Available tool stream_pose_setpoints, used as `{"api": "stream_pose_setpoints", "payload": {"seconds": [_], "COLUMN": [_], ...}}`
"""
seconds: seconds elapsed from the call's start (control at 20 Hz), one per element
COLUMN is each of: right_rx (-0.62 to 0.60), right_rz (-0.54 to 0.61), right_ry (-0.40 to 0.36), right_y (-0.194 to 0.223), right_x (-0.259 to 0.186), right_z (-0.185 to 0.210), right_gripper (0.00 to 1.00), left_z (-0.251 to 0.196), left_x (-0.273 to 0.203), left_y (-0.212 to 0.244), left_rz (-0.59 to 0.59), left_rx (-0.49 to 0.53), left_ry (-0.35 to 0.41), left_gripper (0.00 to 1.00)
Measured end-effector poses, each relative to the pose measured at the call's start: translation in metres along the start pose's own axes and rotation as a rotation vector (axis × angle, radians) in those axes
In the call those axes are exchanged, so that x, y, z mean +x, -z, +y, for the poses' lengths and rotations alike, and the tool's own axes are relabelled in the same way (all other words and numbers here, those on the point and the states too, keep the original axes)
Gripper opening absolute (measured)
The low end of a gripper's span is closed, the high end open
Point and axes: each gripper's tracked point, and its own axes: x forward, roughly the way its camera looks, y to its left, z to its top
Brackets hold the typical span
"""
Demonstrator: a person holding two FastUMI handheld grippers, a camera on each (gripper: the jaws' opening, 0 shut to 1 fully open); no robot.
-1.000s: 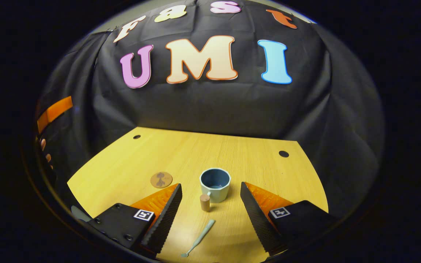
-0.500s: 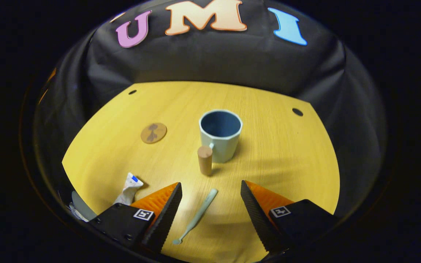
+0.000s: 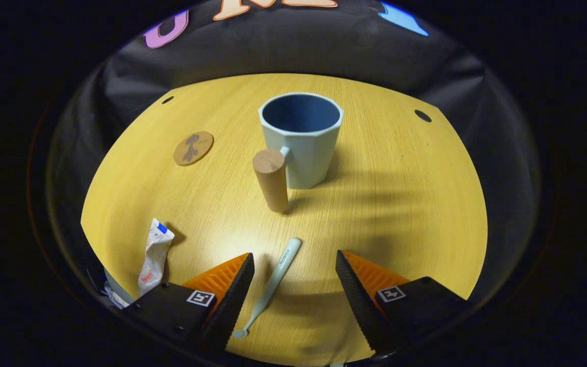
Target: Put the toothbrush and toothpaste on the desktop into the cup, then pick up the cup and place it on the coaster on the desktop.
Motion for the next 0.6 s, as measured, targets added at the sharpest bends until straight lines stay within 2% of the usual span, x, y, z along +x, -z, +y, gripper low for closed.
{"api": "stream_pose_setpoints", "payload": {"seconds": [0.1, 0.3, 0.35, 0.45, 0.6], "right_rx": [-0.008, -0.004, -0.006, -0.001, 0.001], "right_rz": [0.023, 0.089, 0.078, 0.099, 0.133], "right_ry": [0.007, 0.005, 0.007, 0.007, 0.01], "right_y": [0.006, 0.018, 0.014, 0.014, 0.016], "right_x": [0.005, 0.009, 0.008, 0.01, 0.011], "right_z": [0.001, 0.004, 0.003, 0.004, 0.006], "right_gripper": [0.99, 0.94, 0.82, 0.71, 0.68], "left_z": [0.001, 0.004, 0.004, 0.003, 0.0], "left_x": [-0.003, -0.006, -0.006, -0.006, -0.006], "left_y": [0.005, 0.012, 0.014, 0.019, 0.028], "left_rz": [0.013, 0.031, 0.037, 0.052, 0.073], "left_rx": [0.0, 0.012, 0.012, 0.01, 0.018], "left_ry": [-0.001, -0.003, -0.001, 0.003, 0.008], "left_gripper": [0.94, 0.94, 0.94, 0.94, 0.94]}}
